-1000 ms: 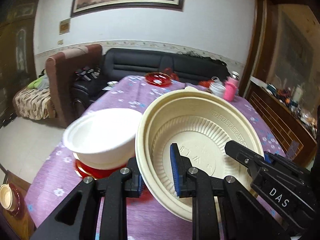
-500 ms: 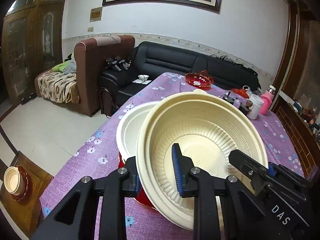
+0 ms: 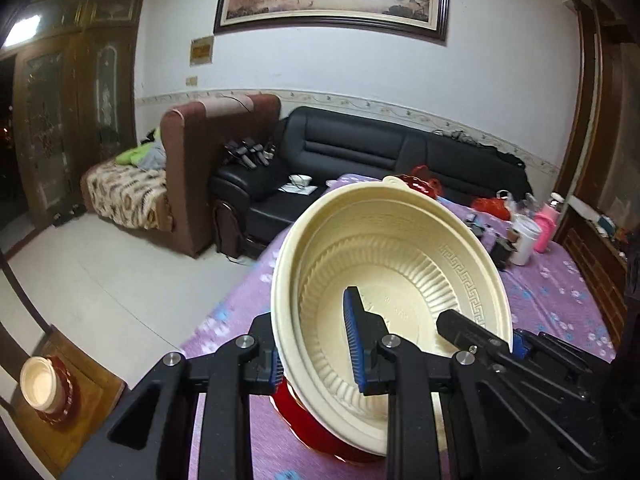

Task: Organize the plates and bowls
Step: 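Carry the beige bowl to the red plate stack with both grippers, then lower the beige bowl onto the white bowls and open both grippers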

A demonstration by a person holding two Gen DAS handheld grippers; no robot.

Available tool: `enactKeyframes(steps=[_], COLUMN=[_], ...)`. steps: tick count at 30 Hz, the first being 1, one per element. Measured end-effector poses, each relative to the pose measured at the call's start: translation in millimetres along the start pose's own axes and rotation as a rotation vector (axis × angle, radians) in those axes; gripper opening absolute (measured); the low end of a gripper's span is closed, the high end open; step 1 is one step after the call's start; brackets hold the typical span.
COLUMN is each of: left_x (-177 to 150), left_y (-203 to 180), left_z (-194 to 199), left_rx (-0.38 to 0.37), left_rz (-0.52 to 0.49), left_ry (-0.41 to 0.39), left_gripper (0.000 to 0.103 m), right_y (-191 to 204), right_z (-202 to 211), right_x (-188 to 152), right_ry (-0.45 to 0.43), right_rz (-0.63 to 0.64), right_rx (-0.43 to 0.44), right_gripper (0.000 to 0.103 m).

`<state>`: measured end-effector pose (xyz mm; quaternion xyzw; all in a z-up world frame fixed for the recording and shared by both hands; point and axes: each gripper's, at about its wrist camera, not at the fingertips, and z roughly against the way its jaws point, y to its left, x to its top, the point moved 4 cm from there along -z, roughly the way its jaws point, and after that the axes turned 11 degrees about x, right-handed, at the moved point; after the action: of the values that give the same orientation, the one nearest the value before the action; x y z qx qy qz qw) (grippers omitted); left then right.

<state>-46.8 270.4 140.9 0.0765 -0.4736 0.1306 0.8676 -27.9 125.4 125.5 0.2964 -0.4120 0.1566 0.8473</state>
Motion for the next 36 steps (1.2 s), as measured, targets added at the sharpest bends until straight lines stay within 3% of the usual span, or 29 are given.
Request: enactKeyframes(steps=[3,9,13,16,18,21,24,29,36], left_x=[-1.6,-17.3,-21.4,-22.2,-21.5,-19.9,-18.5,-16.2,-15.0], left_y=[0.6,2.1,-1.6,-1.8,-0.6,3.9,9.9,26.7,31.8], left_z=[-17.6,-48.7,-52.8,-50.8,-50.3,-47.0,-43.7,-39.0,-21.7], left_rx=[0.048,0.082,0.093,0.106,0.102,0.113,0.105,0.087,0.068], left_rz=[-0.02,-0.034,-0.039,-0.04,-0.034,-0.018,0.007,0.07,0.102], left_ry=[0.017,0.091,0.096,0.092,0.091,0.08,0.085,0.096,0.065], left_gripper=[0.024,0.024,0.024,0.031,0.049,0.058,0.062,0.067,0.077], right_y=[-1.5,-10.2,-11.4,-8.9,-7.5,-7.7,-9.2,-13.4,-14.9], right_z=[-18.0,-39.1,-44.1,-46.7,-46.8,-45.3,-43.5,-40.1,-33.6], right_x=[1.5,-2.2,-3.8,-4.0,-3.9,-3.5,-2.7,-2.5,-0.4], right_ry=[0.03,0.071,0.072,0.07,0.064,0.051,0.036,0.013,-0.017], right_rz=[-0.012,-0.027,-0.007,0.017,0.028,0.03,0.026,0.001,-0.018], right_rx=[0.003,-0.002,-0.021,-0.036,-0.045,-0.055,-0.061,-0.044,-0.026], right_gripper=[0.025,0.025,0.025,0.025,0.025,0.026,0.037,0.065,0.07])
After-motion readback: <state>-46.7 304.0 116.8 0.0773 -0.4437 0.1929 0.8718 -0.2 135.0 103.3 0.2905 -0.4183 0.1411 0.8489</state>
